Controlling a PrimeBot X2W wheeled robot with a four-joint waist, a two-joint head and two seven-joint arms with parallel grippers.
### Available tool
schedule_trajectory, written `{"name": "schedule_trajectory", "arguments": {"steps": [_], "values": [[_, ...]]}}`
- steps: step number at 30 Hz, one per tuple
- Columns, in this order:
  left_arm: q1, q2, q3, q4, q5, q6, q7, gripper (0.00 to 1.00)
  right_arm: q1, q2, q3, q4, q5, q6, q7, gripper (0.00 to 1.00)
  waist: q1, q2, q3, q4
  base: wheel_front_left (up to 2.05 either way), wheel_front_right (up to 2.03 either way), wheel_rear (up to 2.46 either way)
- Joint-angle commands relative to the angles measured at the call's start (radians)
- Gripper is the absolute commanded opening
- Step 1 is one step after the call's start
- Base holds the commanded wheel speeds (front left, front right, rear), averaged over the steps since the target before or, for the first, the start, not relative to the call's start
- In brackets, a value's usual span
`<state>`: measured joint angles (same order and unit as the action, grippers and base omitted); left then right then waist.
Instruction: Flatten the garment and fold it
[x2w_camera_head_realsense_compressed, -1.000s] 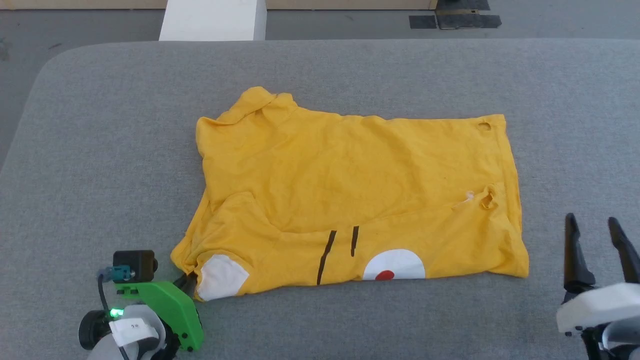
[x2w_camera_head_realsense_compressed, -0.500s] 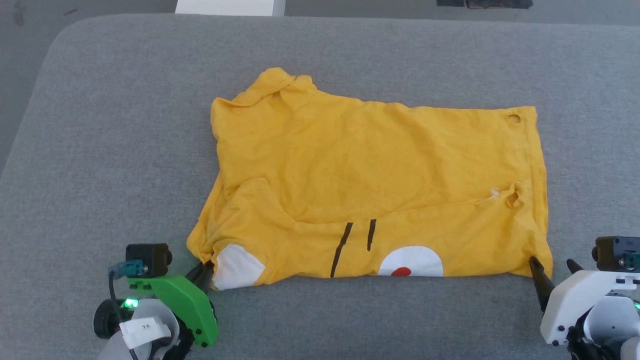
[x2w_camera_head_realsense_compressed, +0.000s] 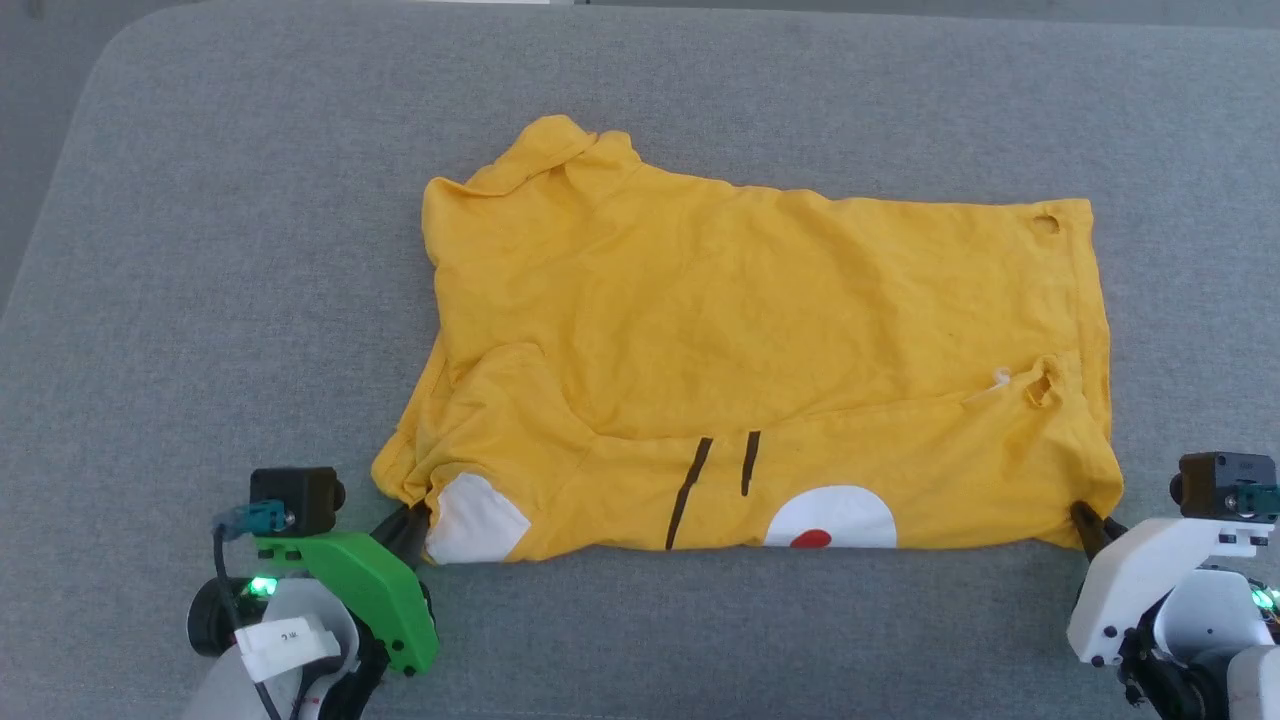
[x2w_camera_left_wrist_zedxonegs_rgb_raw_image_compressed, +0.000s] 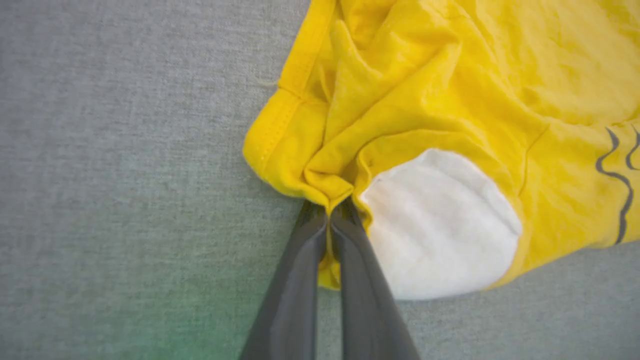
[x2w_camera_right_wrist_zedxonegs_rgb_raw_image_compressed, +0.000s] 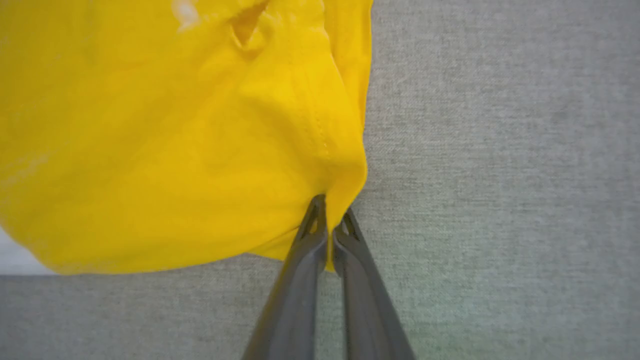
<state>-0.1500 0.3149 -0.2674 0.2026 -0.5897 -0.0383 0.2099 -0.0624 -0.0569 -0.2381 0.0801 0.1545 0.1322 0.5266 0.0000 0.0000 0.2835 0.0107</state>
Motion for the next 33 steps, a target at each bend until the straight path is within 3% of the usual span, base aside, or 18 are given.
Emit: {"name": "schedule_trajectory", "arguments": {"steps": [1,8,20,27,29,30,31,32,33], "values": [[-0.009,-0.002,0.004,0.004,-0.007,0.006,0.003,0.0,-0.012,0.004,0.0,0.014,0.009,-0.002,-0.01,0.0,0.0,0.0,-0.004,-0.004,0.0,0.0,0.0],[0.058,0.002,0.055,-0.052,-0.07,0.023,0.0,0.0,-0.021,0.005,-0.025,-0.043,0.037,-0.002,-0.04,0.0,0.0,0.0,-0.06,-0.023,0.0,0.0,0.0],[0.283,0.03,0.114,-0.256,-0.156,0.096,0.076,0.0,0.135,0.006,-0.101,-0.211,0.105,-0.002,0.043,0.0,0.0,0.0,-0.126,-0.034,0.0,0.0,0.0],[0.314,0.01,0.101,-0.238,-0.174,0.106,0.086,0.0,0.185,0.006,-0.083,-0.18,0.136,-0.002,0.042,0.0,0.0,0.0,-0.123,-0.044,0.0,0.0,0.0],[0.305,-0.001,0.093,-0.213,-0.175,0.101,0.079,0.49,0.18,0.006,-0.075,-0.152,0.135,-0.002,0.025,0.0,0.0,0.0,-0.124,-0.046,0.0,0.0,0.0],[0.3,-0.009,0.09,-0.199,-0.178,0.098,0.073,0.86,0.176,0.006,-0.071,-0.138,0.134,-0.002,0.016,0.0,0.0,0.0,-0.126,-0.047,0.0,0.0,0.0],[0.294,-0.015,0.087,-0.184,-0.179,0.095,0.067,1.0,0.172,0.006,-0.066,-0.125,0.134,-0.002,0.009,0.22,0.0,0.0,-0.13,-0.048,0.0,0.0,0.0],[0.29,-0.018,0.084,-0.173,-0.179,0.091,0.064,1.0,0.169,0.006,-0.062,-0.115,0.133,-0.002,0.004,0.3,0.0,0.0,-0.132,-0.048,0.0,0.0,0.0],[0.284,-0.024,0.082,-0.161,-0.182,0.086,0.058,1.0,0.165,0.007,-0.059,-0.105,0.133,-0.002,-0.003,0.49,0.0,0.0,-0.135,-0.049,0.0,0.0,0.0]]}}
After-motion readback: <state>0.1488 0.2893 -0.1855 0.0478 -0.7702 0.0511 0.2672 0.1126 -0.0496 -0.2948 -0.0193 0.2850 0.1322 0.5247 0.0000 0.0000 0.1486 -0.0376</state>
